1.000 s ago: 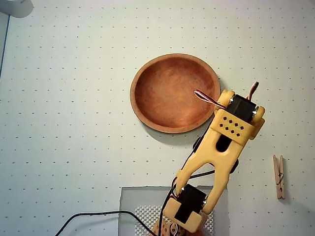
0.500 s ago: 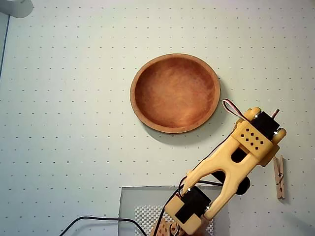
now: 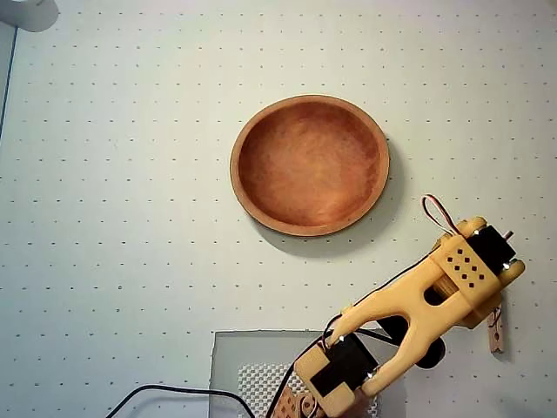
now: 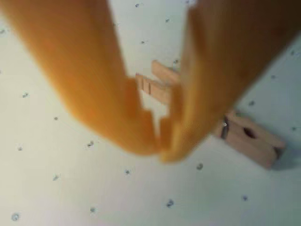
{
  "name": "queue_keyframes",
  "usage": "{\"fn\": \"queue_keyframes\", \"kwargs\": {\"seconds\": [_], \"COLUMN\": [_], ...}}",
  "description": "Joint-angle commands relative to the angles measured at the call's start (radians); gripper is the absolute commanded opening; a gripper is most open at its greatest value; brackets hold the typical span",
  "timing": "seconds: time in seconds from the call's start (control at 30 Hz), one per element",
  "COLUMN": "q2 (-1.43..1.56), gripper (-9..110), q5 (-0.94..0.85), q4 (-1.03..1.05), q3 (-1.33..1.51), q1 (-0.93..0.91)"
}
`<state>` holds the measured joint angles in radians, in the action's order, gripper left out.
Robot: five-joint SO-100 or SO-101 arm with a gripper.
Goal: Grasp a clothespin and put it in the bowl.
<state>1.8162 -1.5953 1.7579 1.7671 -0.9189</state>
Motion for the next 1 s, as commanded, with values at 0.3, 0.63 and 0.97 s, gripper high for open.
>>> {"fn": "queue_keyframes", "kwargs": {"seconds": [0.3,0.63,0.97], "q2": [0.000,-0.291,-0.588], "gripper": [-3,-3,-3], "q5": [-0.014,-0.014,-0.083], "q4": [-0.173,-0.209,-0.092], "q3": [-0.126,-0.430,-0.742], "q1": [-0.015,-0.084,-0.129]}}
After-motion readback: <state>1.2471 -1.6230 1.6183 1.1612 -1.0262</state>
